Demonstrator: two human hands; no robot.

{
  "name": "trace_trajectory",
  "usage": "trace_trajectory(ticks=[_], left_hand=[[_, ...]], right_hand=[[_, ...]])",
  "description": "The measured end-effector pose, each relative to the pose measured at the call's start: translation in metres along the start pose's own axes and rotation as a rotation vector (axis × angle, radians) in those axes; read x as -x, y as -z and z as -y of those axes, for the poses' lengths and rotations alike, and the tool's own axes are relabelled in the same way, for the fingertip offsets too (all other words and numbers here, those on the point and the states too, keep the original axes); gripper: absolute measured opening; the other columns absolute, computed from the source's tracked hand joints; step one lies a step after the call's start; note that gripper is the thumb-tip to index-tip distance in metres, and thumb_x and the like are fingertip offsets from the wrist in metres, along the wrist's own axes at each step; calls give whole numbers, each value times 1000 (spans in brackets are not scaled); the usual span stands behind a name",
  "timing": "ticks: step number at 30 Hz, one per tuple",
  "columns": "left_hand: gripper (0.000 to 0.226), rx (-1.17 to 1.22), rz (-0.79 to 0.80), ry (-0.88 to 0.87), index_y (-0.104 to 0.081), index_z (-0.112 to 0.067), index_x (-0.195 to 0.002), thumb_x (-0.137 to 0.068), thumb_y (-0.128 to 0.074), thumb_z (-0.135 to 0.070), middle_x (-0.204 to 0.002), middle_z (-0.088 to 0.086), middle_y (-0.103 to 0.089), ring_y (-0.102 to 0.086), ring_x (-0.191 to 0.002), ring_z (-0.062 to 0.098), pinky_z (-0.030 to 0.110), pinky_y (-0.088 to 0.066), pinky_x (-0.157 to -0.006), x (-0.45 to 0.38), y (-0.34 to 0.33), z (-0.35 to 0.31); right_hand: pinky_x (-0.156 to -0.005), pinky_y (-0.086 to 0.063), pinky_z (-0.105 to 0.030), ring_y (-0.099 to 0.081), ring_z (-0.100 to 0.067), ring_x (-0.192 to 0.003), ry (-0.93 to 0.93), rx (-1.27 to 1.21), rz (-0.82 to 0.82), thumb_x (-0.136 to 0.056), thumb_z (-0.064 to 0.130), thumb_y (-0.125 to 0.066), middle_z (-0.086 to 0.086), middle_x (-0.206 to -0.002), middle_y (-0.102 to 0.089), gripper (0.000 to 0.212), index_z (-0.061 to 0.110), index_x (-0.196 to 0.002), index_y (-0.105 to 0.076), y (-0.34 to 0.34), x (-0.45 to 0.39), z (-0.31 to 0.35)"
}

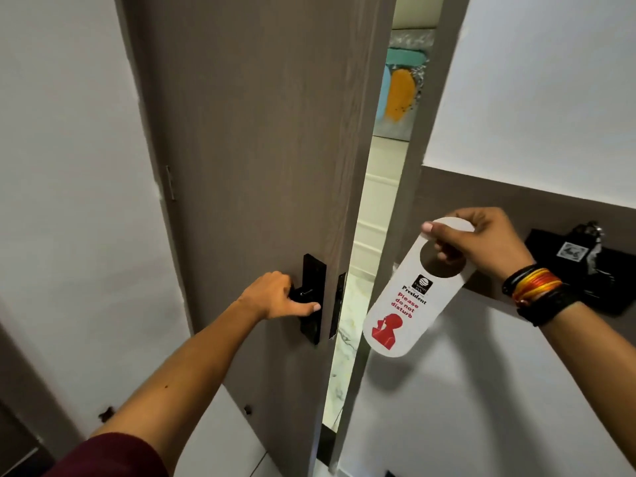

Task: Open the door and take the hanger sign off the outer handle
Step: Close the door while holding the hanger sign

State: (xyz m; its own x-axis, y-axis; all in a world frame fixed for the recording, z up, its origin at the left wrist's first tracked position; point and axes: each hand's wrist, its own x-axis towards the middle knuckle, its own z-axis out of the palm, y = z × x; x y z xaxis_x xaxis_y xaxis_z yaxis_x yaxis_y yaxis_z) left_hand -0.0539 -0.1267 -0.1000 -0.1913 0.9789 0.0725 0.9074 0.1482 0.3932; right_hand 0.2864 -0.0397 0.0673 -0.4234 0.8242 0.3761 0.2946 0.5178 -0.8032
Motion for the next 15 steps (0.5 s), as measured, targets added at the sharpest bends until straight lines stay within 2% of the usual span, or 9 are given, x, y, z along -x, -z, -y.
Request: trace_trajectory(ticks=[2,6,10,12,15], left_hand=[[70,63,-17,47,-38,-15,-59,-76,-75,-71,-55,0,-40,-37,-50,17,32,-28,-51,-11,-7,-8],[70,255,-40,146,-39,-15,-67,-75,-73,-75,-66,2,-42,-38,-59,17,34,-31,-57,-33,-27,-22],[65,494,-51,261,-49,-16,-79,-78,-67,-79,-82,1,-51,-47,-69,17,35,-40,-63,-54,-48,-38],[69,512,-45,261,-52,-17,-81,-75,-62,-85,-86,1,-56,-53,-73,18,37,-45,-67,-67,-50,-45],[78,499,-40,258,-55,-18,-82,-66,-55,-94,-90,2,-61,-59,-80,22,41,-51,-74,-88,-51,-51]], right_hand=[[-68,-56,-40,-62,-25,-57,-19,-51,-26,-84,27,-81,-24,-68,-68,31,-4,-88,-76,4,-2,-3],[-67,-57,-40,-61,-20,-52,1,-37,-66,-84,30,-82,-12,-62,-68,30,1,-85,-77,7,-8,-8],[-59,-58,-30,-62,-18,-53,29,-6,-94,-85,30,-81,-13,-64,-68,28,2,-84,-76,7,-8,-11],[-55,-58,-22,-62,-16,-53,36,15,-93,-85,28,-80,-14,-64,-69,27,1,-85,-76,7,-10,-13],[-53,-57,-19,-62,-15,-52,33,18,-107,-85,26,-80,-16,-65,-69,28,-2,-85,-76,6,-13,-17]])
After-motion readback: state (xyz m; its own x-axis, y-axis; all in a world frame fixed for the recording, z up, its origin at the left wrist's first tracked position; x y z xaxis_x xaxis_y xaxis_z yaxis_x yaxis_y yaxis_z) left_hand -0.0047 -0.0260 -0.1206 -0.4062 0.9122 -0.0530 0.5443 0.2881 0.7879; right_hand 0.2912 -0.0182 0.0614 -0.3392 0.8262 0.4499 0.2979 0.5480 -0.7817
